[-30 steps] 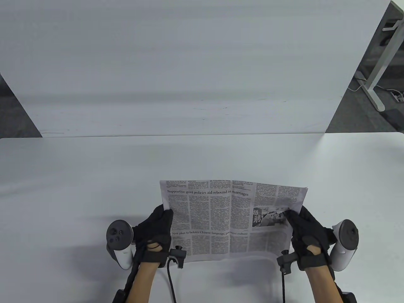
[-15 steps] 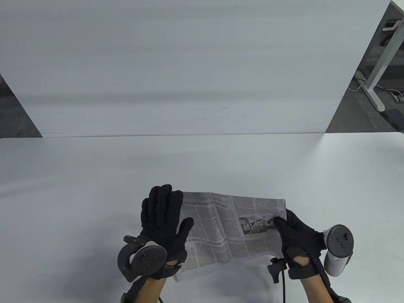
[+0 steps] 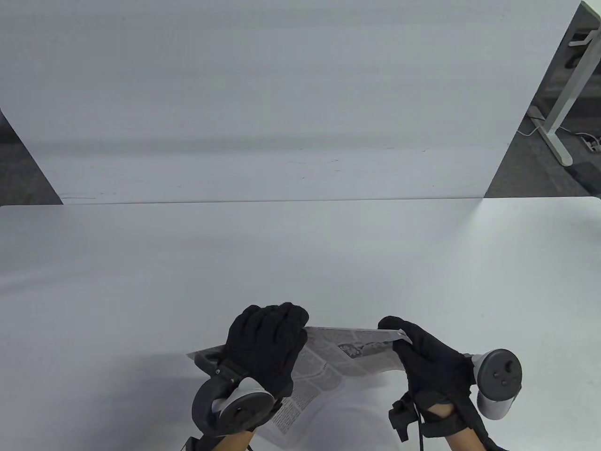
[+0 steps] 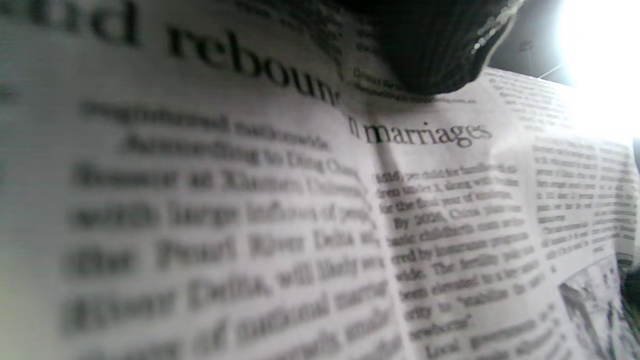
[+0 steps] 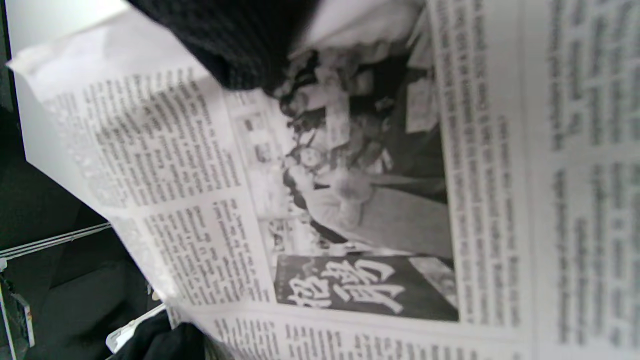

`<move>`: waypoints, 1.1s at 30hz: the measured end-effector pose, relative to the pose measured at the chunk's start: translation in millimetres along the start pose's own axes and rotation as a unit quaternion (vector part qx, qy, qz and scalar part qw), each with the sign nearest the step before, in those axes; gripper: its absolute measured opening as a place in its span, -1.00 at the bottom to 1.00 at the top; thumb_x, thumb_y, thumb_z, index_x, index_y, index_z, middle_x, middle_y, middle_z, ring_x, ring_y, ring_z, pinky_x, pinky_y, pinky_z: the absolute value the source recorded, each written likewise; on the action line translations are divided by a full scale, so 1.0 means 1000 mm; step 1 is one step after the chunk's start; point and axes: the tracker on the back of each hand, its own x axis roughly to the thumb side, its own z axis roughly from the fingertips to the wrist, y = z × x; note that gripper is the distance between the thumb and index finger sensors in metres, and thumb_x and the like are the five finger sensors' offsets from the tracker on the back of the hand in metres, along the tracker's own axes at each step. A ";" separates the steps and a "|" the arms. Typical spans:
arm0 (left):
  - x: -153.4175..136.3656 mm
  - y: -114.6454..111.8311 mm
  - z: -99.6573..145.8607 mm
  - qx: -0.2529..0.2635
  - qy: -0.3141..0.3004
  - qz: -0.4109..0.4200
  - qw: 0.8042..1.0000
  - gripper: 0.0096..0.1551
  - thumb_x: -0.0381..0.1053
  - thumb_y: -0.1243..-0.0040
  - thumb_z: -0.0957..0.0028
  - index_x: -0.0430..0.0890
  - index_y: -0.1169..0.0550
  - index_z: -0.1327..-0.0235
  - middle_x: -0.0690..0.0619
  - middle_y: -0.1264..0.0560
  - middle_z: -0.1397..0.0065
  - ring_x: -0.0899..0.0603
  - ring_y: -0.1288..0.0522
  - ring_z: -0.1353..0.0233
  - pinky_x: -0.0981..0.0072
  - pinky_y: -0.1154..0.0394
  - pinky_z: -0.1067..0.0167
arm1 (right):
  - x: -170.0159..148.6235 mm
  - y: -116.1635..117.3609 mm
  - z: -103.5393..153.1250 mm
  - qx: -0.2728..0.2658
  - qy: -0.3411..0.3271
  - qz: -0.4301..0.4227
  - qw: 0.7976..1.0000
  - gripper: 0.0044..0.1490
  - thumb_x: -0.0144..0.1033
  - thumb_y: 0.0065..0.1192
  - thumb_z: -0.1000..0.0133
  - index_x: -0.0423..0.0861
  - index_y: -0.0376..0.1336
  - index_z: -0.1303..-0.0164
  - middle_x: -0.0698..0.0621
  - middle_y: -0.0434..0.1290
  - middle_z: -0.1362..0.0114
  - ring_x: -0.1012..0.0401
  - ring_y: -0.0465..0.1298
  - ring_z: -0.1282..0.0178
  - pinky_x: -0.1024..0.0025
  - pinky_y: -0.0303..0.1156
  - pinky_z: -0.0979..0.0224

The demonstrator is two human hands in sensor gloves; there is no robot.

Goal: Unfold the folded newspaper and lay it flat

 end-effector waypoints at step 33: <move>-0.126 -0.074 0.057 0.015 0.377 0.379 0.845 -0.59 0.01 -0.24 0.00 -0.09 -0.70 -0.03 -0.06 -0.78 0.19 0.01 -0.83 0.53 0.12 -0.73 0.27 | -0.119 0.011 -0.010 0.225 0.226 -0.323 0.891 0.32 0.24 0.46 0.00 -0.22 -0.19 -0.60 -0.43 -0.01 -0.67 -0.53 0.29 -0.45 -0.27 0.41 -0.31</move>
